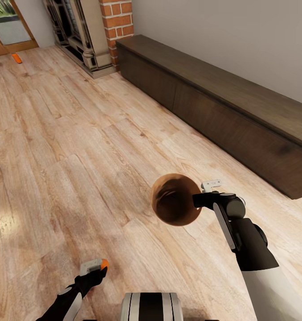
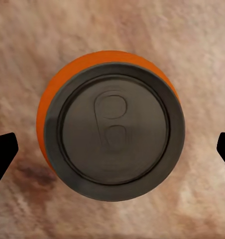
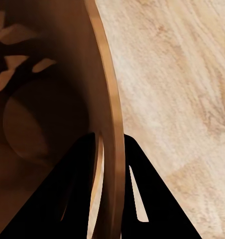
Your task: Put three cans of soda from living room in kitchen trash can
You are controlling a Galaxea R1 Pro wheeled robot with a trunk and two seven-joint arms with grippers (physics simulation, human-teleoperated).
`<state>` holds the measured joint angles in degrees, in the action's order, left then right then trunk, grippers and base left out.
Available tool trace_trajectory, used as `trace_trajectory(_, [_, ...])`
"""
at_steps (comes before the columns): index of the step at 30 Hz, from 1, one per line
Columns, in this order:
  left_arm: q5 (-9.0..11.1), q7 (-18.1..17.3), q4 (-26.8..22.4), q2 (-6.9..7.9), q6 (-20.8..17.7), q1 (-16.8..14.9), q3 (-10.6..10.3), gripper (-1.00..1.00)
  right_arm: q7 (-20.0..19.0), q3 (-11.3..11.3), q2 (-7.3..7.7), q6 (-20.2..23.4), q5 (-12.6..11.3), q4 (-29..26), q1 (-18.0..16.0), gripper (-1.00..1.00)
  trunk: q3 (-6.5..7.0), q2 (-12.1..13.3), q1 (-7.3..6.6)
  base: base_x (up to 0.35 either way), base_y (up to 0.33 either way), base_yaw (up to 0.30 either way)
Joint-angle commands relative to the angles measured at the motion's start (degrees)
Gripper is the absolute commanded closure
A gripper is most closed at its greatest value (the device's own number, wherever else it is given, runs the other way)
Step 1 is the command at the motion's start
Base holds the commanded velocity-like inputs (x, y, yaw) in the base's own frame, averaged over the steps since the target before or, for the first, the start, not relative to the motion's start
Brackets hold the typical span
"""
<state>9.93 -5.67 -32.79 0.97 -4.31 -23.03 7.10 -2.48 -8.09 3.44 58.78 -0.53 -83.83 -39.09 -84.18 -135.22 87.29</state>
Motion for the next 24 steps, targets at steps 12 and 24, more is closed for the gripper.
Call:
trace_trajectory(12, [0.0,-0.02,0.0,0.0,0.0,0.0,0.02,-1.0,-0.26,0.0,-0.02,-0.02,-1.05,-0.01,-0.02,1.0,0.01,0.0,-0.01,0.04,0.0,0.0])
trace_trajectory(24, [0.0,-0.01,0.0,0.0,0.17,0.0,0.02,-1.0,-0.26,0.0,-0.09,-0.04,-1.05,-0.01,-0.02,1.0,-0.35,-0.8,0.43,0.001,0.0,0.0])
